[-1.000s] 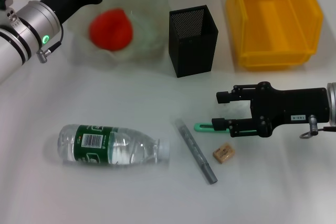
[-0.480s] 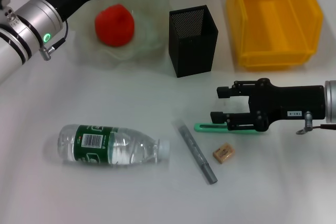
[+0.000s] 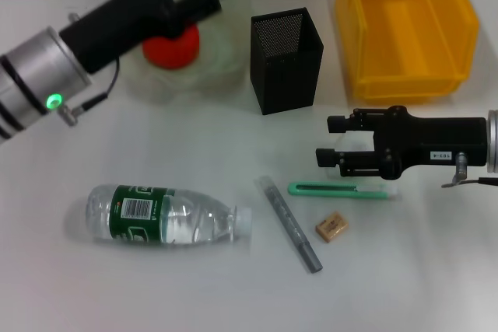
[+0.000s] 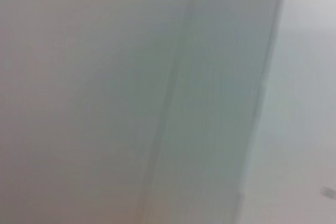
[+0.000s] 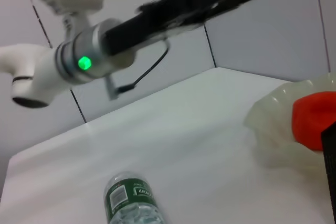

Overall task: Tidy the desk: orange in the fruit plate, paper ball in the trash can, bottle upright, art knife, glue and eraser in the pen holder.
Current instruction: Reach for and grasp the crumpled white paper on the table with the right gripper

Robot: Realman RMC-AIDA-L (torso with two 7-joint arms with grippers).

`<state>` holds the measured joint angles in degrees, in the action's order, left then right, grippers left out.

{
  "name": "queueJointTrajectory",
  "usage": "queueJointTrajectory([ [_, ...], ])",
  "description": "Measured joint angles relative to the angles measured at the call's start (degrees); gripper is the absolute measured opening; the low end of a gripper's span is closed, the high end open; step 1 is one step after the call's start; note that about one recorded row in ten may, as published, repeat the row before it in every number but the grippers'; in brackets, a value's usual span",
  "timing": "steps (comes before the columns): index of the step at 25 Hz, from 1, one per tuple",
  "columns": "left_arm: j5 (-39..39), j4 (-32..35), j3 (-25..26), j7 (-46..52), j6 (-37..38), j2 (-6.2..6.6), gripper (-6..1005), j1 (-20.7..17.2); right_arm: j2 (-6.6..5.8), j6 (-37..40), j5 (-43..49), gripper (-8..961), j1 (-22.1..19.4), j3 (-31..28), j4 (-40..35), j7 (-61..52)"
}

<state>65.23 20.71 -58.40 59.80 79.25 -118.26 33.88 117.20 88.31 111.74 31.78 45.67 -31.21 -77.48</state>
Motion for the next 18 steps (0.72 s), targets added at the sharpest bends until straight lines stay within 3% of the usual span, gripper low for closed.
queueJointTrajectory([
  [2,0.0,2.1,-5.7,1.3,3.7,0.67,812,-2.4,-0.32,0.5,0.0,697,0.3,0.0,-0.4,-1.7],
  [3,0.0,2.1,-5.7,1.3,3.7,0.67,813,-2.4,-0.60,1.0,0.0,697,0.6,0.1,-0.6,-2.8],
  [6,0.9,3.0,-10.4,2.9,6.7,2.30,813,-4.1,-2.05,3.6,0.2,697,1.7,0.4,-1.9,-7.6],
  [12,8.6,3.0,-10.6,4.6,10.1,3.97,812,-5.0,-4.72,9.5,2.5,696,4.2,0.5,-7.5,-19.0],
  [18,12.6,2.9,-10.1,5.5,10.4,5.13,812,-5.9,-5.94,12.2,11.2,696,9.0,0.6,-11.7,-28.7],
])
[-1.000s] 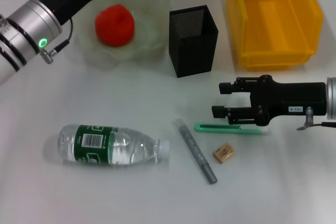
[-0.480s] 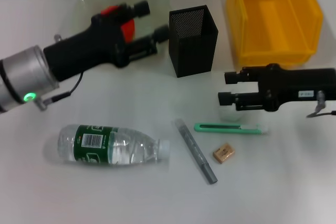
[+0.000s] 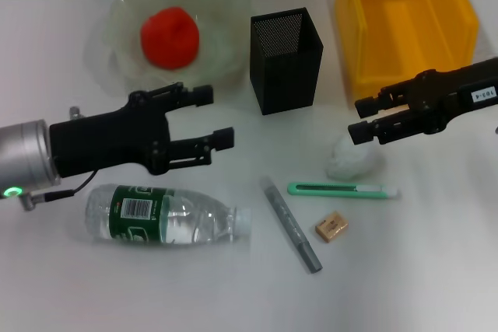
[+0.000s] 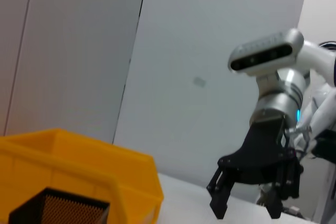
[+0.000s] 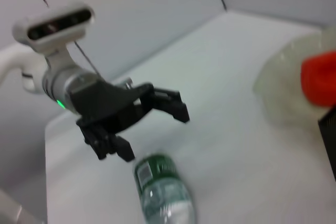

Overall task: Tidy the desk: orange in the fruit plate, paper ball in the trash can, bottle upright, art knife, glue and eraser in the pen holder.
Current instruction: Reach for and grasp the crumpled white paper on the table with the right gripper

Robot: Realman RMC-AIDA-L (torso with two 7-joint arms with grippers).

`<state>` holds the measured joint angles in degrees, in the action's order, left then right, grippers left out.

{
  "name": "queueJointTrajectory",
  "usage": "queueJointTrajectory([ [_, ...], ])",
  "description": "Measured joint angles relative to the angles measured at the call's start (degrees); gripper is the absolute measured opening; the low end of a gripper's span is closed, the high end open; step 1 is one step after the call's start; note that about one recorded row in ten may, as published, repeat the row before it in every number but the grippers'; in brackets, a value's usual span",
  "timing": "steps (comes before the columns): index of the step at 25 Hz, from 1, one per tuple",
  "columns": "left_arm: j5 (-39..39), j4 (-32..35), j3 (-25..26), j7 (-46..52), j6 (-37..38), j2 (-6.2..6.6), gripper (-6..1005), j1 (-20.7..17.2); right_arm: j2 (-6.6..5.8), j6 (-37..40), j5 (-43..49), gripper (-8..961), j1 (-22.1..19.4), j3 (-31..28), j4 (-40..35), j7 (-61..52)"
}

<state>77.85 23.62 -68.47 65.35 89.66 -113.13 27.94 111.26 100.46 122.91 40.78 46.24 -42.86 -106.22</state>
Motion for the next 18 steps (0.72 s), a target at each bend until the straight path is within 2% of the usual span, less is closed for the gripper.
queueJointTrajectory([
  [2,0.0,0.0,0.0,0.0,0.0,0.00,813,0.0,-0.18,0.5,4.3,696,2.3,0.0,-0.2,-2.6],
  [3,0.5,0.2,0.0,0.0,0.0,0.49,813,-1.1,-0.18,0.5,6.4,696,3.2,0.0,-0.3,-3.6],
  [5,0.5,0.2,0.0,0.0,-0.1,0.68,813,-1.6,0.08,0.5,10.5,696,4.9,0.0,-1.0,-5.3],
  [12,0.6,0.2,0.0,-0.1,-0.3,0.69,813,-2.0,2.93,-1.3,20.1,697,8.2,1.1,-4.6,-6.5],
  [18,0.9,0.2,-0.1,0.1,-0.8,0.65,813,-1.6,4.86,-7.4,20.6,696,7.9,7.9,-5.0,-5.8],
])
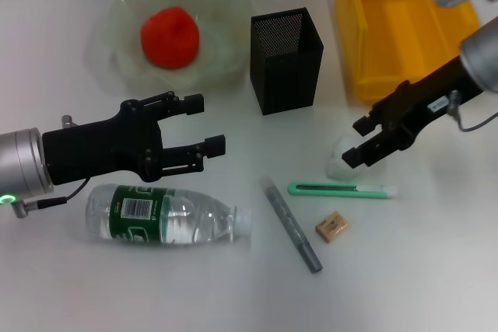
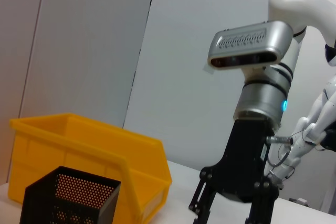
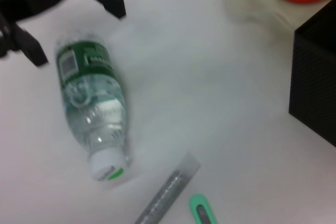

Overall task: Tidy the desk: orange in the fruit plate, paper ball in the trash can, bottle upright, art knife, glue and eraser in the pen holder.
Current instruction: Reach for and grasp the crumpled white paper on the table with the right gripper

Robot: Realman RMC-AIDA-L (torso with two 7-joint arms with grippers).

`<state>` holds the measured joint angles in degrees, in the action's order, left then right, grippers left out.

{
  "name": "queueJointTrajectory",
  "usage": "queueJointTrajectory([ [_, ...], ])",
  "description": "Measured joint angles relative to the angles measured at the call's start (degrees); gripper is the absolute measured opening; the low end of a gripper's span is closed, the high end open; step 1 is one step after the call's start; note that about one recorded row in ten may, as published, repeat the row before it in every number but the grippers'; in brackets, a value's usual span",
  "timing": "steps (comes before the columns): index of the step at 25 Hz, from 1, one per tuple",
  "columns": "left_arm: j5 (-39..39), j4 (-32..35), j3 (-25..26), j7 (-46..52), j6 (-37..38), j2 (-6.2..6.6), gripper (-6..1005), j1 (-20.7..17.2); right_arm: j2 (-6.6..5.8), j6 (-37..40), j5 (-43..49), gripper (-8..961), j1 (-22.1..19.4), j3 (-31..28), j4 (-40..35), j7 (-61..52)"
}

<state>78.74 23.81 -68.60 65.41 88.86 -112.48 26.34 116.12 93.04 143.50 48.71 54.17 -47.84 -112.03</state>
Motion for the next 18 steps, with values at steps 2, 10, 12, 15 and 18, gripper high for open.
queueJointTrajectory([
  [2,0.0,0.0,0.0,0.0,0.0,0.03,813,0.0,0.61,-2.1,0.0,696,-0.3,2.3,-0.2,0.1],
  [10,0.0,-0.4,0.1,0.3,-0.2,0.15,813,0.0,1.32,-8.4,0.1,694,-1.1,8.0,-0.5,0.2],
  [12,0.0,-0.2,0.1,0.5,-0.3,0.20,813,0.1,1.33,-9.2,0.1,694,-1.2,8.3,-0.9,0.2],
  [15,0.0,-0.1,0.1,0.7,-0.4,0.25,813,0.1,1.35,-9.4,0.2,693,-1.4,8.4,-1.9,0.3],
  [18,0.0,-0.1,0.1,0.8,-0.5,0.31,812,0.2,1.36,-9.3,0.4,693,-1.7,8.5,-3.0,0.3],
])
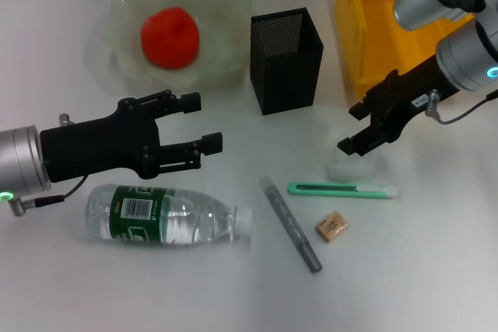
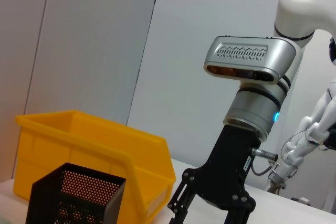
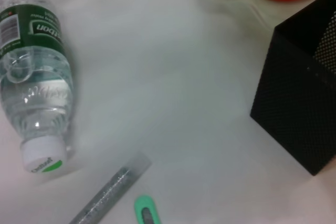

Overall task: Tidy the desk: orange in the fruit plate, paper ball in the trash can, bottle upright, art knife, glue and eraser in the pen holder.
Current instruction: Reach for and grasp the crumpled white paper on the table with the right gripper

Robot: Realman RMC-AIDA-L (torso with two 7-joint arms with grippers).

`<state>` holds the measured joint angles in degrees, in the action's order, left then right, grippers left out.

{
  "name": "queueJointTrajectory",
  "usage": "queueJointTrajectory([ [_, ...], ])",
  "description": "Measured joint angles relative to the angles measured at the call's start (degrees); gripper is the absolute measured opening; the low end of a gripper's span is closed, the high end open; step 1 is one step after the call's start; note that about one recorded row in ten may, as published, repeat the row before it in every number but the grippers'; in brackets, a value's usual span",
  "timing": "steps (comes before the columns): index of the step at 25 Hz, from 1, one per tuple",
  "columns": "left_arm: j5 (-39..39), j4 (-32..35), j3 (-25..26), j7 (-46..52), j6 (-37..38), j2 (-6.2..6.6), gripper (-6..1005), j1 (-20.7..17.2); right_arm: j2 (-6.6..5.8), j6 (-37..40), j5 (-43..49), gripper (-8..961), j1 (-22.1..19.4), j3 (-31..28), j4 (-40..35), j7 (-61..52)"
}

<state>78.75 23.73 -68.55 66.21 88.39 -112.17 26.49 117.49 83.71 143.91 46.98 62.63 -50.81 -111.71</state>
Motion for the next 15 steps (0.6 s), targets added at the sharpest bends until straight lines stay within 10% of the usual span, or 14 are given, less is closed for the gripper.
queueJointTrajectory([
  [15,0.0,0.1,-0.1,0.7,-0.5,-0.07,812,0.1,1.16,-1.1,2.8,690,-0.4,1.9,0.6,0.7],
])
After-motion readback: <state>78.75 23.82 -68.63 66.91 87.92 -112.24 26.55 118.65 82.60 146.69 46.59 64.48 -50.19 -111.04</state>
